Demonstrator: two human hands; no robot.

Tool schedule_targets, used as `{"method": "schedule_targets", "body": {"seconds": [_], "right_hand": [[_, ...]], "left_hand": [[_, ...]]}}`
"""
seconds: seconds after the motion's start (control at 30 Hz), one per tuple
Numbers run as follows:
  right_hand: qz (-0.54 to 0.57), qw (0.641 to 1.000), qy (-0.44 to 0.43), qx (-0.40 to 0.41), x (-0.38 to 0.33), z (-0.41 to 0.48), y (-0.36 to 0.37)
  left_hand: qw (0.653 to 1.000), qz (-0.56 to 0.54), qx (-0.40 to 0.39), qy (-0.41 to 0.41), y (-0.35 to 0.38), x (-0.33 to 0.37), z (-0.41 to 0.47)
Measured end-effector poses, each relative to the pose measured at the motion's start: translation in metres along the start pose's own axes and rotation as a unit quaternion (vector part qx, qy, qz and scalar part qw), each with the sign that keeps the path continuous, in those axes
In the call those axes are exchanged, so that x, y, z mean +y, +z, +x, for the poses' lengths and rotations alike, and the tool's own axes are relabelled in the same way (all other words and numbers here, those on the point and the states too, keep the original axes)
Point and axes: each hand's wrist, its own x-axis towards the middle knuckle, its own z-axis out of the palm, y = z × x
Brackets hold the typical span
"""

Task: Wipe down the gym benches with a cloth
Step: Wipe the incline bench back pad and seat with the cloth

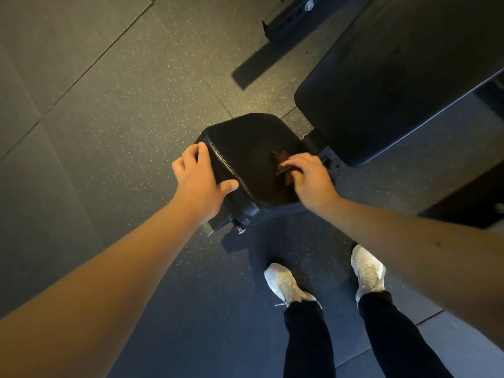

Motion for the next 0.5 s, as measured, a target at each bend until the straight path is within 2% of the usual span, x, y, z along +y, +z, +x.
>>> {"method": "schedule_targets", "body": {"seconds": [0.07, 0.1, 0.17, 0.3, 0.37, 0.5], "right_hand": [[0.015, 0.995, 0.103, 0.000, 0.016, 0.008, 0.000], [0.032, 0.992, 0.118, 0.007, 0.014, 0.006, 0.003], [0.076, 0.994, 0.080, 0.026, -0.012, -0.007, 0.008], [0.149, 0.986, -0.070, 0.009, -0.062, -0.053, 0.012], [0.163, 0.982, -0.097, -0.012, -0.056, -0.058, 0.010], [0.107, 0.985, -0.134, -0.006, -0.028, -0.040, 0.009]], "left_hand": [[1.000, 0.002, 0.000, -0.001, 0.001, 0.001, -0.001], [1.000, 0.004, -0.002, 0.000, 0.001, 0.001, 0.000], [1.000, 0.009, 0.000, 0.000, 0.002, -0.001, 0.001], [1.000, 0.015, 0.003, 0.002, 0.003, -0.003, 0.002], [1.000, 0.021, -0.001, -0.003, 0.003, -0.002, 0.002], [0.999, 0.021, -0.007, -0.023, 0.001, 0.002, 0.004]]}}
